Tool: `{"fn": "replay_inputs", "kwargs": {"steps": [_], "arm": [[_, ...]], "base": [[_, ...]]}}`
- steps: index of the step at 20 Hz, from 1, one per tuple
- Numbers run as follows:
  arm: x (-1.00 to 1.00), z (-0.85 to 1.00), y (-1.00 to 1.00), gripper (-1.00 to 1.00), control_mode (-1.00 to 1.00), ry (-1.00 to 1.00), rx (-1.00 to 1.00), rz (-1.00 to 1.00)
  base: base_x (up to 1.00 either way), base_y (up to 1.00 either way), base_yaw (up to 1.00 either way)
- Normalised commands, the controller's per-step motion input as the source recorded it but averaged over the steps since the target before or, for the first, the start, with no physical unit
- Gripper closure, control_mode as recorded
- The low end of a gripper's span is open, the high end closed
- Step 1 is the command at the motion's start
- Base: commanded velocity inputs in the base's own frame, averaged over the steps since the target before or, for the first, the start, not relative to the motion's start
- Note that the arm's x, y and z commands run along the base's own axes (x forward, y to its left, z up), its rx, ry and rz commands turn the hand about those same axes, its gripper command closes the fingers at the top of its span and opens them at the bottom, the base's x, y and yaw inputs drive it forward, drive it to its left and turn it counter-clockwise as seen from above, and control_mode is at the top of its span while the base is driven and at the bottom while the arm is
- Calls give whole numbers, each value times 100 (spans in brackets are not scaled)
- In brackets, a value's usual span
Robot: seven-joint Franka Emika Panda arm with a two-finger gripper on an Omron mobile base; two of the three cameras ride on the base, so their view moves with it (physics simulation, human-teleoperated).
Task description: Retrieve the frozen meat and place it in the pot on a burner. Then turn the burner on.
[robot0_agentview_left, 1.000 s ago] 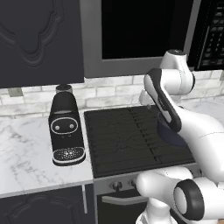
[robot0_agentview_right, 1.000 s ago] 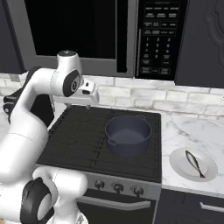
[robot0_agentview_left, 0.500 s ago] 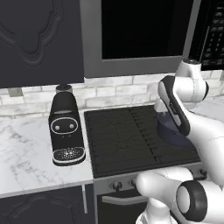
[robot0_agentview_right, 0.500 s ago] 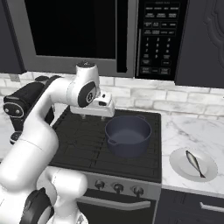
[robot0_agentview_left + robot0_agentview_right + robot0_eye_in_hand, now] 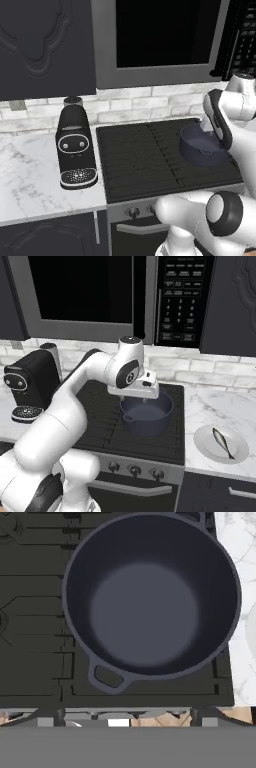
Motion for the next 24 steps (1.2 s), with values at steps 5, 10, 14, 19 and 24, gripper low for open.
{"fn": "replay_inputs", "kwargs": {"steps": [5,10,14,19,24], "arm": [[0,-1,-99,-100,-100,0,0,4],[3,-16,-86,-100,-100,4,0,1],[3,-33,-77,-100,-100,2,-3,0],[7,-27,-48,-100,-100,3,1,0],[14,-20,-35,-100,-100,0,0,0]], "base": [[0,0,0],[0,0,0],[0,0,0],[0,0,0],[0,0,0]]}}
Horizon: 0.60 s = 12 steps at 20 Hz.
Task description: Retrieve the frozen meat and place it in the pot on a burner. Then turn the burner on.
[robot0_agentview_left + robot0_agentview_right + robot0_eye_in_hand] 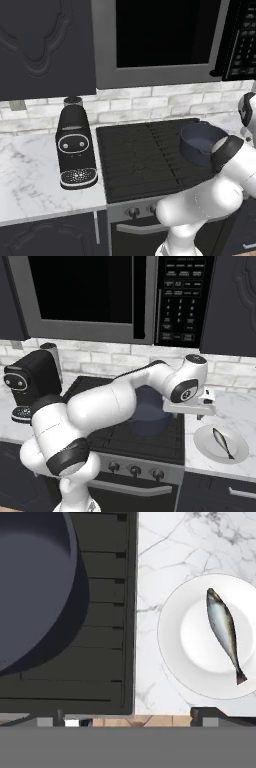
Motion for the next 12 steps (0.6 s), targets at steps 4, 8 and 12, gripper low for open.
{"fn": "replay_inputs", "kwargs": {"steps": [4,8,12], "arm": [[17,-21,-57,-100,-100,2,0,0],[21,-27,-54,-100,-100,5,0,0],[18,-20,-36,-100,-100,5,0,0]], "base": [[0,0,0],[0,0,0],[0,0,0]]}}
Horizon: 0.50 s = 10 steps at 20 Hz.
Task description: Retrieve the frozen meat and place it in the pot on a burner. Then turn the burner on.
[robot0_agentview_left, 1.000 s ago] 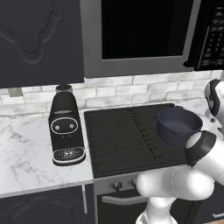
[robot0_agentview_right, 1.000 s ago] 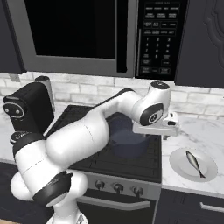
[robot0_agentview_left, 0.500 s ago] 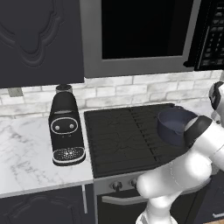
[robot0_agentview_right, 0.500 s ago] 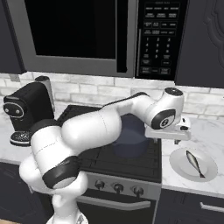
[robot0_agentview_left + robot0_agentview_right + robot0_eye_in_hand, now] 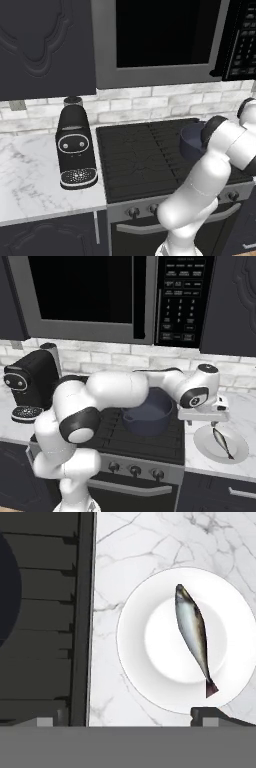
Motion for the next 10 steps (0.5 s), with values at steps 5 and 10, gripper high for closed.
{"fn": "replay_inputs", "kwargs": {"steps": [5,10], "arm": [[13,-14,-31,-100,-100,2,0,0],[17,0,-40,-100,-100,2,3,0]], "base": [[0,0,0],[0,0,0]]}}
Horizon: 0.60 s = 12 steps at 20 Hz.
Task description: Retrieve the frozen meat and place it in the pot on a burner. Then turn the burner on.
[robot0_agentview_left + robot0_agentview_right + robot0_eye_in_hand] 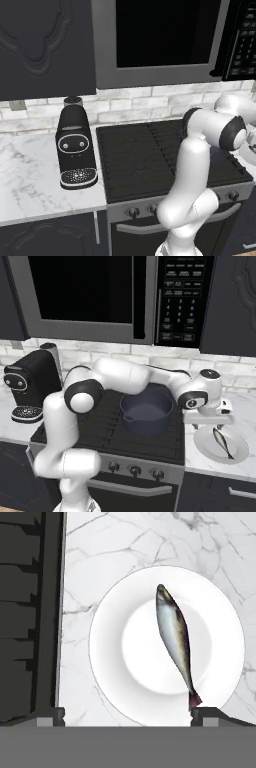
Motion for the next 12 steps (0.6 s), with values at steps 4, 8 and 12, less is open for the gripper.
{"fn": "replay_inputs", "kwargs": {"steps": [4,8,12], "arm": [[3,-1,-27,-100,-100,0,2,1],[0,-3,-14,-100,-100,0,1,0],[0,0,-15,-100,-100,0,2,0]], "base": [[0,0,0],[0,0,0],[0,0,0]]}}
